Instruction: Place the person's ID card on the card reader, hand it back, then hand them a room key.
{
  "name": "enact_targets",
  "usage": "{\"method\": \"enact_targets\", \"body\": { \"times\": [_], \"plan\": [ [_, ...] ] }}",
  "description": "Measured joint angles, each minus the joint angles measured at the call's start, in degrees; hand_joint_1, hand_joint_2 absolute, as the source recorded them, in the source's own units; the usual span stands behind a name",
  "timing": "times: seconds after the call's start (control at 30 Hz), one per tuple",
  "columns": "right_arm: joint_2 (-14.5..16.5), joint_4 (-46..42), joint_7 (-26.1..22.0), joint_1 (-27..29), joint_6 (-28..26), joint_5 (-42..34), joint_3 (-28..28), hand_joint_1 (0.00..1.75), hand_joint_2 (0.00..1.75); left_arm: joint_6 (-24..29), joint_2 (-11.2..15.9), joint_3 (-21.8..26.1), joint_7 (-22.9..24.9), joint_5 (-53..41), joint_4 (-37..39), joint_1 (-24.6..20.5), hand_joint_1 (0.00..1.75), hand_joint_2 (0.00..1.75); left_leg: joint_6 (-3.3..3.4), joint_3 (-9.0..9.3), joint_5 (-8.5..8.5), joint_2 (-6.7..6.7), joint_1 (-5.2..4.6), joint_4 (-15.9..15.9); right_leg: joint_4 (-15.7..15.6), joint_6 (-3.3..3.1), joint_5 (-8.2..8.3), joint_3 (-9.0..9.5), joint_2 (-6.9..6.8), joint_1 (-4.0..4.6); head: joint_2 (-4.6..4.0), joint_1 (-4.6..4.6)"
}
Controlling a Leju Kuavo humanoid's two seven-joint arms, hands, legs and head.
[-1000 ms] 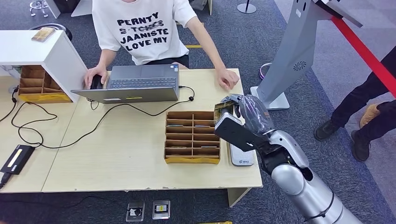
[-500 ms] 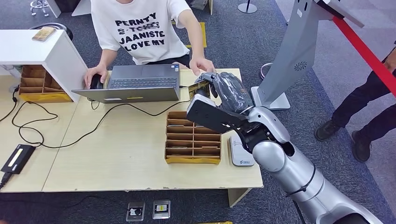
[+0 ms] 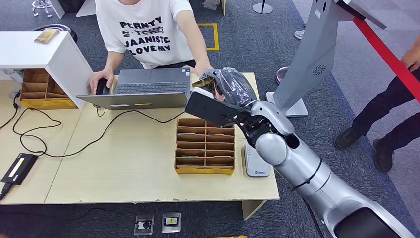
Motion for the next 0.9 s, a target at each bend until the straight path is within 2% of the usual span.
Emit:
{"method": "enact_targets", "body": {
  "times": [0.53, 0.67, 0.9],
  "plan": [
    [1.7, 9.5, -0.7, -3.1, -1.4, 0.0, 0.4, 1.73, 1.75, 0.5, 0.1, 0.0, 1.2, 0.5, 0.0, 0.0, 0.00, 0.00, 0.00, 0.00, 0.00, 0.00, 0.00, 0.0, 0.0, 0.00, 0.00, -0.01, 0.00, 0.00, 0.00, 0.00],
    [2.3, 11.3, -1.0, -3.7, -1.6, 0.0, 0.6, 0.00, 1.75, 0.6, 0.1, 0.0, 1.4, 0.6, 0.0, 0.0, 0.00, 0.00, 0.00, 0.00, 0.00, 0.00, 0.00, 0.0, 0.0, 0.00, 0.00, -0.01, 0.01, 0.00, 0.00, 0.00],
    [3.2, 13.9, -1.0, -4.4, -1.6, 0.0, 1.1, 0.00, 1.75, 1.1, 0.1, 0.0, 2.4, 0.7, -0.1, 0.0, 0.00, 0.00, 0.00, 0.02, 0.00, 0.01, 0.00, 0.0, 0.0, 0.00, 0.00, -0.01, 0.02, 0.00, 0.00, 0.00]
  ]
}}
